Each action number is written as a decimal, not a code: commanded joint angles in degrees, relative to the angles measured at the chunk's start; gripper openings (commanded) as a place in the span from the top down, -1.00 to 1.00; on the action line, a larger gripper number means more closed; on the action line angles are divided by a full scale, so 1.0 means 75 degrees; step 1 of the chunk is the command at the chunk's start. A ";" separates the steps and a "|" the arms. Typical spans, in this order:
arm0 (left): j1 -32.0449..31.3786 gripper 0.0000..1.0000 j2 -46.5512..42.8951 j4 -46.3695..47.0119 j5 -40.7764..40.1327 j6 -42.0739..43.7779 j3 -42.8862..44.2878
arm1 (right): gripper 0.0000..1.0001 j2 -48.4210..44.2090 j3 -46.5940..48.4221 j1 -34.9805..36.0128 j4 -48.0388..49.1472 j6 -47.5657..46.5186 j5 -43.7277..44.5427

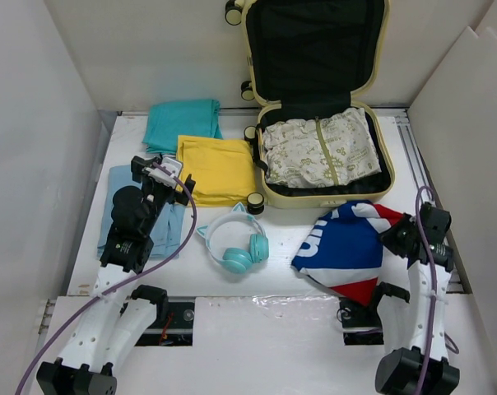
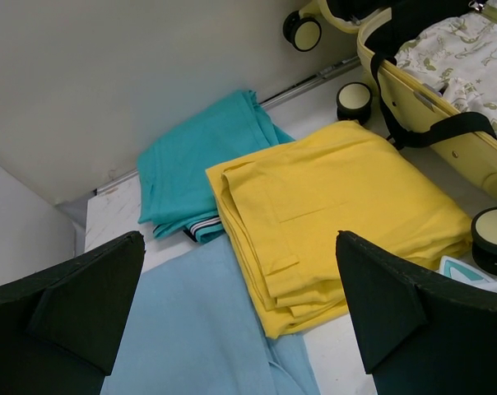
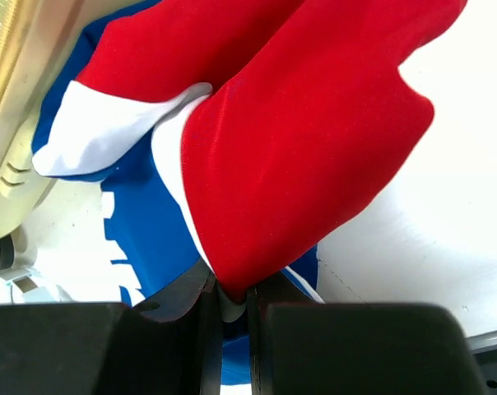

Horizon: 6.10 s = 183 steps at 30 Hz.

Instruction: Pack the luggage

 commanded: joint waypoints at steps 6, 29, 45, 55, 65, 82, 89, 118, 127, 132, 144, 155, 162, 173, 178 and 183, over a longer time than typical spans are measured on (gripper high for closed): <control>0.0025 -1.00 -0.0185 0.0420 0.0074 -0.0047 0.0033 | 1.00 0.0371 -0.0593 0.0062 0.0735 0.0050 -0.0404; 0.0177 -1.00 -0.0326 0.0350 0.0003 -0.0048 0.0033 | -0.85 0.4156 -0.0617 0.1267 0.2728 0.1020 0.0159; 0.0177 -1.00 -0.0396 0.0630 -0.0383 0.0175 -0.0107 | 1.00 0.4157 -0.0498 0.2218 0.2881 0.2429 0.0782; 0.0177 -1.00 -0.0467 0.0561 -0.0384 0.0175 -0.0177 | 1.00 0.1416 -0.0289 0.2500 0.2132 0.2147 0.1400; 0.0177 -1.00 -0.0396 0.0643 -0.0313 0.0175 -0.0107 | 1.00 0.0524 0.0121 0.2500 0.1029 0.1972 0.1578; 0.0177 -1.00 -0.0256 0.0713 -0.0313 0.0246 -0.0037 | 1.00 0.0066 0.2851 0.2500 -0.0799 0.1057 0.1650; 0.0177 -1.00 -0.0185 0.0713 -0.0243 0.0246 -0.0037 | 1.00 0.0721 0.4831 0.2500 -0.0847 0.1408 0.1099; 0.0435 -1.00 -0.0115 -0.0037 -0.0466 0.0023 0.0115 | 1.00 0.6663 0.5313 0.5182 0.9139 0.8169 0.6380; 0.0505 -1.00 -0.0045 -0.0037 -0.0617 0.0093 0.0115 | 1.00 0.7683 0.4599 0.5793 0.9385 1.0362 0.7109; 0.0505 -1.00 -0.0045 -0.0037 -0.0688 0.0164 0.0115 | 0.81 0.8034 0.4599 0.5466 0.9058 0.9276 0.6238; 0.0575 -1.00 0.0095 0.0103 -0.0501 0.0164 0.0045 | -0.74 0.7834 0.6523 0.4984 0.2626 0.5367 0.5362; 0.0575 -1.00 0.0470 -0.0119 -0.0278 0.0164 0.0268 | -0.70 0.6841 0.7239 0.5747 0.2362 0.2181 0.6176; 0.0728 -0.91 0.1489 -0.1113 -0.0419 -0.1428 0.1226 | 0.23 0.9212 0.8228 0.4048 0.2694 0.1424 0.2778; 0.0880 -0.84 0.4430 -0.3447 0.0134 -0.2332 0.3150 | 0.79 1.0988 0.8652 0.4152 0.2565 0.0473 0.1706; 0.0880 -0.91 0.4316 -0.3365 -0.0711 -0.2262 0.2905 | 0.63 1.0486 0.9203 0.4328 0.2226 -0.0021 0.2722; 0.0880 -0.93 0.3882 -0.3365 -0.0876 -0.2262 0.2472 | -0.02 0.9480 0.9824 0.5111 0.1582 -0.1062 0.4002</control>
